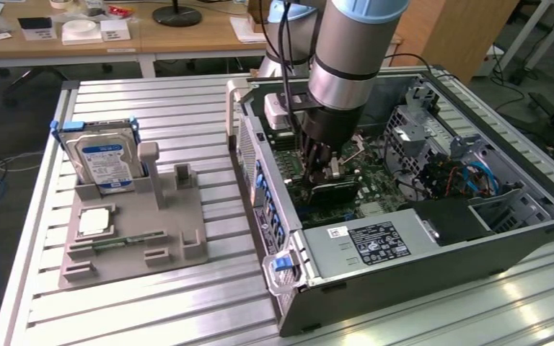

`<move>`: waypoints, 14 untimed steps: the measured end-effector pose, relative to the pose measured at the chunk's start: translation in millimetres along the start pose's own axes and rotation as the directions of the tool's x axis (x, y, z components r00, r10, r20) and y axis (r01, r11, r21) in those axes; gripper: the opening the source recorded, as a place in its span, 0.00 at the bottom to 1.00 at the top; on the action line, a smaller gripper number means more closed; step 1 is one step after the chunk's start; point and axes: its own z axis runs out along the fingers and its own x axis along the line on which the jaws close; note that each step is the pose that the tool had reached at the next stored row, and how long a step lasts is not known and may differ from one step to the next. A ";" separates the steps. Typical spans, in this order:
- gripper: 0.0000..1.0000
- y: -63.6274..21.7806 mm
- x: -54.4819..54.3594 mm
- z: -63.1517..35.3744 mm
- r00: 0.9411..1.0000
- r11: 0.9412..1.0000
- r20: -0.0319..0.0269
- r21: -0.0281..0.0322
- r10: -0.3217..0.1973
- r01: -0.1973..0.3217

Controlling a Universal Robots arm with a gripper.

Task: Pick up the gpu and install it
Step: 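Press down on the gpu until it lock into place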

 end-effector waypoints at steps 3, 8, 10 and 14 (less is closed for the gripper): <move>0.11 1.1 0.0 0.0 1.000 1.000 0.000 0.000 0.000 0.000; 0.11 5.7 0.1 0.3 1.000 1.000 0.000 0.000 0.000 0.000; 0.11 5.7 0.1 0.3 1.000 1.000 0.000 0.000 0.000 0.000; 0.11 5.8 0.1 1.7 1.000 1.000 0.000 0.000 0.000 0.000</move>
